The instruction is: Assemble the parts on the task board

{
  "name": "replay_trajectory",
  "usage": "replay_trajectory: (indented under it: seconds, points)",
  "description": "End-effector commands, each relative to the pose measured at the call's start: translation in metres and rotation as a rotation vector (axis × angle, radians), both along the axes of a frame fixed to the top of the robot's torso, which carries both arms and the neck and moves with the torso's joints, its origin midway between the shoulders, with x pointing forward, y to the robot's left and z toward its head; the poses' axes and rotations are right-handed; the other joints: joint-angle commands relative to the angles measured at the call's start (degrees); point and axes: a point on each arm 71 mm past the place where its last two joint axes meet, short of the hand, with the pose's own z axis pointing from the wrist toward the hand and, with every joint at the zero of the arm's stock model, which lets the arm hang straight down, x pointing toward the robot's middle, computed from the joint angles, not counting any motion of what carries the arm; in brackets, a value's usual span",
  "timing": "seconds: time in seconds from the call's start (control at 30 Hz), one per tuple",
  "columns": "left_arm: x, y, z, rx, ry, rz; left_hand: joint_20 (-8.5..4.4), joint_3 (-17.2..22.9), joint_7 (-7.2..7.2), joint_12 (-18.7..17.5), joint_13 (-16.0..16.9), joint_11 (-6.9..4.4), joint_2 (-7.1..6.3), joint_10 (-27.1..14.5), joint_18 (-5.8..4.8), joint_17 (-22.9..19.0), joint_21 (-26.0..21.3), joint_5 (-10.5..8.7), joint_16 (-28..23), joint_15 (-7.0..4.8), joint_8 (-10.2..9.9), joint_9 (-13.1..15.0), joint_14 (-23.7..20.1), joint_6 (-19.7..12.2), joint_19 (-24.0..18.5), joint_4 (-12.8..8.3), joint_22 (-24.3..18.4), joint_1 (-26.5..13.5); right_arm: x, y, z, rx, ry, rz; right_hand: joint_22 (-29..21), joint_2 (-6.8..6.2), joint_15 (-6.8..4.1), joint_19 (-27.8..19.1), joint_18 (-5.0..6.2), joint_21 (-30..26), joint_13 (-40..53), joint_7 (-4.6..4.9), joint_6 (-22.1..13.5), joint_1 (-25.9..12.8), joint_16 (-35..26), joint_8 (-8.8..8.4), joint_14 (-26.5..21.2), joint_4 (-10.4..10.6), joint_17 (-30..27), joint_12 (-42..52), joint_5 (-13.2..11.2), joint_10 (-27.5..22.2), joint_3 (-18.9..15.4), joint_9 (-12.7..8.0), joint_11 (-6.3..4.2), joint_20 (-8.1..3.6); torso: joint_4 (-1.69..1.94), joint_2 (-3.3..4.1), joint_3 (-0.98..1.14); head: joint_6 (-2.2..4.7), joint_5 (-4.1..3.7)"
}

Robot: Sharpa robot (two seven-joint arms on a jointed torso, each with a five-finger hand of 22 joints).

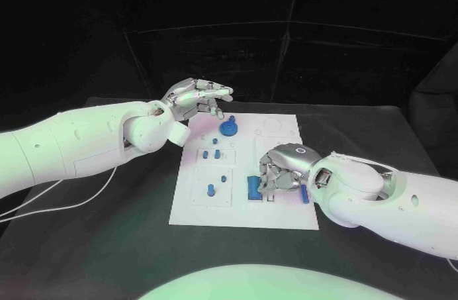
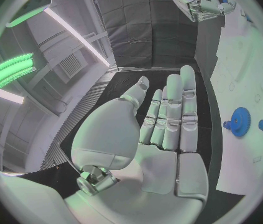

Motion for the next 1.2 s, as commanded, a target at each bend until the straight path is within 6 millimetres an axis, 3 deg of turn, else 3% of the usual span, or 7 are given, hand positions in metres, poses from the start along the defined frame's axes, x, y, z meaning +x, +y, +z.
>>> replay_trajectory:
  seconds: [0.03,0.2,0.33,0.47,0.63,0.77,1.2]
  points:
    - [-0.001,-0.001,0.002,-0.008,-0.011,-0.012,0.13,-0.21,0.03,0.40,-0.07,0.06,0.43,-0.37,0.23,-0.09,-0.32,0.04,0.10,-0.08,0.07,-0.09,-0.28,-0.50,0.37,-0.01,-0.09,0.16,0.000,-0.009,0.004,0.061,-0.006,-0.024,-0.05,0.98,0.04,-0.05,-0.66,0.01,-1.76,0.57,-1.99,1.14,-0.29,-0.87,5.15,0.09,11.64,-1.16,0.57,-1.61,-0.74,-0.66,0.57,-0.19,-0.04,-0.04,0.00,0.10,-0.19]
    - [-0.001,0.000,0.002,-0.008,-0.014,-0.008,0.14,-0.27,0.05,0.50,-0.06,0.07,0.51,-0.46,0.23,-0.11,-0.35,0.04,0.13,-0.07,0.11,-0.07,-0.31,-0.54,0.38,-0.11,-0.12,0.31,-0.003,-0.038,0.008,0.187,0.077,-0.113,-0.60,2.47,2.75,-0.38,-0.72,-0.44,-3.50,4.70,-8.48,2.09,-0.71,-9.69,5.02,0.75,11.13,-2.43,3.20,-3.40,-1.99,-5.37,4.01,1.69,0.00,-0.11,-0.05,0.47,-0.89]
    - [-0.001,0.000,0.002,-0.010,-0.019,-0.003,0.14,-0.27,0.04,0.51,-0.06,0.07,0.52,-0.46,0.24,-0.12,-0.35,0.04,0.13,-0.07,0.12,-0.07,-0.31,-0.54,0.39,-0.12,-0.13,0.33,-0.007,-0.064,0.010,0.224,0.115,-0.186,-1.11,4.45,3.97,-0.70,-0.53,-0.82,-4.42,6.03,-8.17,0.88,-1.19,-15.57,4.86,2.95,10.53,-3.17,6.85,-4.27,-3.45,-8.62,5.28,3.30,-0.15,-0.24,-0.08,0.91,-1.46]
    - [-0.001,0.000,0.003,-0.012,-0.024,0.000,0.14,-0.26,0.03,0.55,-0.06,0.06,0.57,-0.45,0.24,-0.12,-0.35,0.04,0.14,-0.07,0.14,-0.06,-0.31,-0.53,0.40,-0.16,-0.13,0.39,-0.011,-0.094,0.010,0.209,0.136,-0.293,-1.03,5.28,4.27,-0.71,-0.38,-0.76,-4.15,6.15,-5.13,1.08,-1.35,-19.71,4.82,4.37,10.34,-3.19,6.95,-3.85,-5.30,-11.18,5.39,3.84,-0.39,-0.35,-0.21,1.39,-2.41]
    - [-0.002,-0.001,0.003,-0.014,-0.026,-0.002,0.14,-0.26,0.03,0.55,-0.06,0.06,0.57,-0.45,0.24,-0.12,-0.35,0.04,0.14,-0.07,0.14,-0.06,-0.31,-0.53,0.40,-0.16,-0.13,0.39,-0.011,-0.123,0.008,0.138,0.133,-0.411,-0.71,4.46,3.99,-0.55,-0.44,-0.52,-3.84,5.73,-2.58,0.11,-1.09,-20.60,4.92,5.62,10.68,-3.10,6.85,-3.46,-7.52,-11.92,5.11,3.73,-0.62,-0.50,-0.34,1.56,-3.02]
    - [-0.002,-0.002,0.003,-0.015,-0.024,-0.006,0.14,-0.26,0.03,0.55,-0.06,0.06,0.57,-0.45,0.24,-0.12,-0.35,0.04,0.14,-0.07,0.14,-0.06,-0.31,-0.53,0.40,-0.16,-0.13,0.39,-0.010,-0.133,0.002,0.080,0.152,-0.461,-0.69,4.09,3.82,-0.53,-0.44,-0.50,-3.76,5.49,-1.62,-0.73,-1.08,-20.94,4.92,6.69,10.69,-3.12,7.34,-3.37,-8.85,-12.23,4.92,3.57,-0.73,-0.42,-0.21,1.71,-3.41]
    - [-0.002,-0.002,0.002,-0.014,-0.018,-0.010,0.14,-0.26,0.03,0.55,-0.06,0.06,0.57,-0.45,0.24,-0.12,-0.35,0.04,0.14,-0.07,0.14,-0.06,-0.31,-0.53,0.40,-0.16,-0.13,0.39,-0.029,-0.119,-0.037,0.020,0.192,-0.456,-1.58,3.58,3.86,-0.92,-0.28,-1.11,-4.53,5.59,-1.72,-0.85,-1.62,-21.60,4.75,7.68,10.01,-3.69,8.75,-4.18,-10.24,-12.70,5.00,3.55,-0.54,-0.34,-0.19,2.01,-3.90]
